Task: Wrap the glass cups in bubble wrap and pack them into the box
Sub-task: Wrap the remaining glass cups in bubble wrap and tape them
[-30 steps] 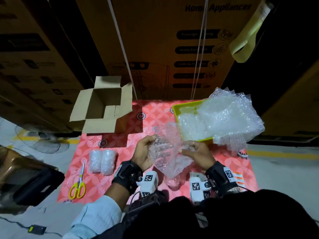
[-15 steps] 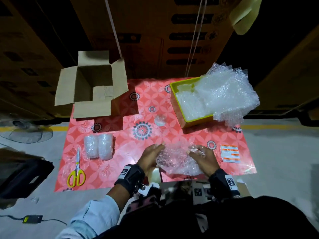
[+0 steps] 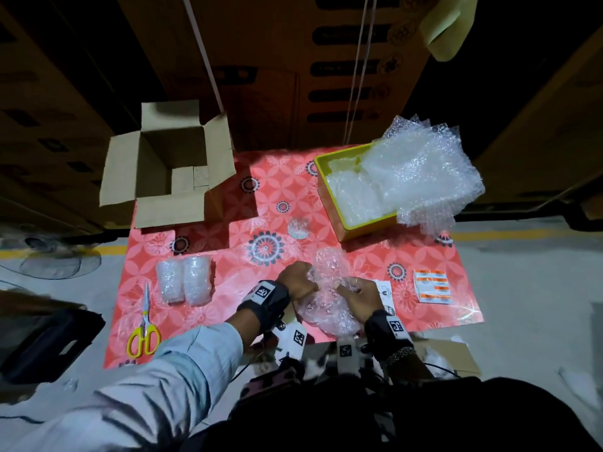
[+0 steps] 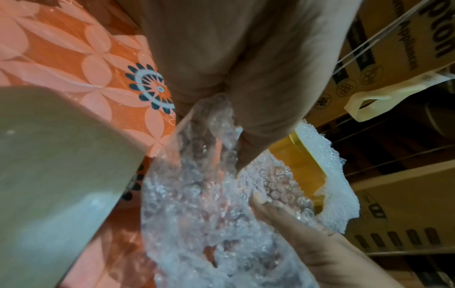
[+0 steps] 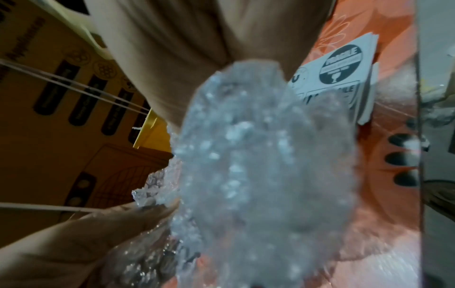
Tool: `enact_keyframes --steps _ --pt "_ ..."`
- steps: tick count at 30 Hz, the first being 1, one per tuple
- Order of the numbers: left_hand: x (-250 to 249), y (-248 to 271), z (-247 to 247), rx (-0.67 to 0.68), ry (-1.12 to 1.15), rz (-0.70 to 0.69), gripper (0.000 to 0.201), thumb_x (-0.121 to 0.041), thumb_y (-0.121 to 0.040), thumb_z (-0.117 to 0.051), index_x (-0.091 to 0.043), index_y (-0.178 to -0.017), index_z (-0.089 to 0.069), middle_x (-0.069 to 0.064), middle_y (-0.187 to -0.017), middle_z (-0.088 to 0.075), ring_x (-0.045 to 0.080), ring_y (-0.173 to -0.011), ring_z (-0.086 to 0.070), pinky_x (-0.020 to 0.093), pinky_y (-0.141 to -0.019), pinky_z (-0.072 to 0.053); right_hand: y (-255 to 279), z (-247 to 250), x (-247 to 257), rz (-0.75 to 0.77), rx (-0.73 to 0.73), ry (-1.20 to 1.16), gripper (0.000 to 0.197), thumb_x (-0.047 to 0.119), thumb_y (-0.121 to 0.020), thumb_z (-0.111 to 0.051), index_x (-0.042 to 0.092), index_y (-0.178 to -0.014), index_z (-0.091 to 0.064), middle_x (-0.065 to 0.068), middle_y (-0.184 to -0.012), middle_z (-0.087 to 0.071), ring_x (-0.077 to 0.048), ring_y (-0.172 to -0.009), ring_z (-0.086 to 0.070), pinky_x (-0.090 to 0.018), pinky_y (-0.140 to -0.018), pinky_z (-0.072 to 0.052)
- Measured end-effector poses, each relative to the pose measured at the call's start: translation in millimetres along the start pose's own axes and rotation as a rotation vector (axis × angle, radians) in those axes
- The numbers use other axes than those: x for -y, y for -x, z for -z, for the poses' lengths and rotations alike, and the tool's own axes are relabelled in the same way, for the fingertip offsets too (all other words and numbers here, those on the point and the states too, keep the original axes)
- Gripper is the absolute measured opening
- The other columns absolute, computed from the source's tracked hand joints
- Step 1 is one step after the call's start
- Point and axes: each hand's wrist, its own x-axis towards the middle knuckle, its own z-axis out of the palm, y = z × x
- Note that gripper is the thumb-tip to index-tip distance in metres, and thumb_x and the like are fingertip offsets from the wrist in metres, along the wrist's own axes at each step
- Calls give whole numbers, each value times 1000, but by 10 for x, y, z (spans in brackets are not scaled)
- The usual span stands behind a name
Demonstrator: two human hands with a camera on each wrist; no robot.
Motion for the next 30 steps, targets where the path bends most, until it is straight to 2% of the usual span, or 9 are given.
enact_keyframes --steps 3,6,9,14,16,20,25,28,30 --pt "34 -75 72 -53 21 12 43 -7 -92 -74 1 -131 -60 14 -92 -75 17 -52 -68 29 -51 -55 -123 -33 99 45 19 9 26 23 -89 -78 24 -67 -63 16 -55 -50 -6 -51 -41 -25 -57 -36" --pt "70 -109 220 -184 29 36 44 -7 -90 -75 -6 -133 -64 5 -127 -66 26 -94 -74 28 -77 -55 -330 -167 202 61 59 20 35 20 -88 -79 26 -60 -59 19 -44 -47 1 -46 -40 -23 -53 -33" --pt "152 -157 400 -286 95 68 50 -10 -89 -76 -11 -137 -63 -3 -139 -56 22 -116 -62 28 -92 -51 -542 -302 382 62 124 47 16 29 -86 -81 22 -74 -73 14 -62 -67 -12 -60 -60 -28 -61 -48" --pt "371 -290 667 -405 301 142 41 -14 -82 -84 -4 -120 -71 10 -123 -70 34 -107 -70 48 -92 -59 -846 -519 768 125 219 101 16 24 -86 -80 9 -89 -78 -9 -87 -76 -20 -78 -64 -33 -71 -52" --pt "490 -339 722 -416 348 149 31 -16 -80 -84 -6 -108 -74 13 -108 -76 36 -94 -74 54 -84 -61 -888 -588 877 147 238 133 13 21 -87 -80 9 -92 -77 -8 -95 -76 -22 -86 -67 -34 -78 -55" --pt "511 -319 833 -411 398 89 18 -16 -83 -84 -9 -97 -75 12 -89 -79 35 -78 -76 57 -74 -63 -937 -650 1008 153 255 206 14 22 -87 -77 9 -91 -73 -7 -93 -74 -21 -84 -64 -27 -70 -47" --pt "566 -217 1034 -349 502 105 55 -26 -72 -94 -6 -114 -64 16 -96 -77 32 -76 -73 50 -74 -63 -766 -560 1080 129 163 144 28 26 -85 -78 23 -110 -65 2 -107 -66 -23 -97 -66 -37 -84 -57" --pt "694 -149 1150 -371 513 132 80 -48 -53 -98 -17 -112 -55 16 -93 -72 38 -80 -73 53 -75 -61 -632 -486 1081 261 111 140 43 15 -84 -82 25 -118 -59 5 -108 -61 -17 -96 -64 -29 -80 -57" --pt "739 -98 1194 -381 487 107 76 -50 -50 -98 -24 -107 -55 8 -86 -64 37 -82 -73 56 -78 -60 -576 -476 1032 394 76 176 43 7 -82 -82 28 -111 -57 5 -113 -59 -16 -101 -63 -28 -84 -57"
